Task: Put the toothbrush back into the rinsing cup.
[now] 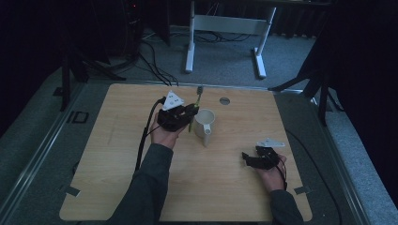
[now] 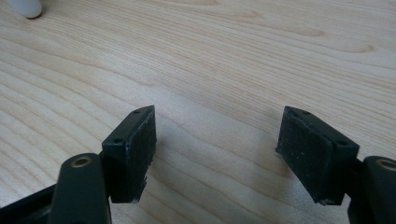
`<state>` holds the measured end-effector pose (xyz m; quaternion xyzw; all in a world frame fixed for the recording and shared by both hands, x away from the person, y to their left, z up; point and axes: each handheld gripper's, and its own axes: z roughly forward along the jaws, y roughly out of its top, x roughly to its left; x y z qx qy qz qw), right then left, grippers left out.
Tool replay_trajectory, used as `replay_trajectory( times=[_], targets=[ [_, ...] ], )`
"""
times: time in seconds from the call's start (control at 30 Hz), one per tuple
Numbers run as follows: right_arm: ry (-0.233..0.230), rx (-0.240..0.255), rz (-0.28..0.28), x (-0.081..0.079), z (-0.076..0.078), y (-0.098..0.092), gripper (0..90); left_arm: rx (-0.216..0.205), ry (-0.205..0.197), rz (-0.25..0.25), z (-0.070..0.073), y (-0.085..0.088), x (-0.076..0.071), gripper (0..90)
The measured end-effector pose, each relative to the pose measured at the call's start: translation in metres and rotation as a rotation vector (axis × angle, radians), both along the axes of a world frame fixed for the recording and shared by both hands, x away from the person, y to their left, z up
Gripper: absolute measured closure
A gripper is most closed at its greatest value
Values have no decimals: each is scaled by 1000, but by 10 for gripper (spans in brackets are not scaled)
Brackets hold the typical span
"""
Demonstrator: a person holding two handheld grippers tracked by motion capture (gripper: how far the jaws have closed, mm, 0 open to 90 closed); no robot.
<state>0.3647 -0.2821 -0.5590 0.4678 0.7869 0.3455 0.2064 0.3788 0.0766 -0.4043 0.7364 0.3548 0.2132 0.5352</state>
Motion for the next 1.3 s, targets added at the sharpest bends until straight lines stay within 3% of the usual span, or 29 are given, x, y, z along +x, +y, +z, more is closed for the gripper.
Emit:
replay_trajectory(
  times=[1.3],
  targets=[
    [1,-3,-1,0,0,0,277,-45,-54,-58,3,-21,2,781]
  ],
)
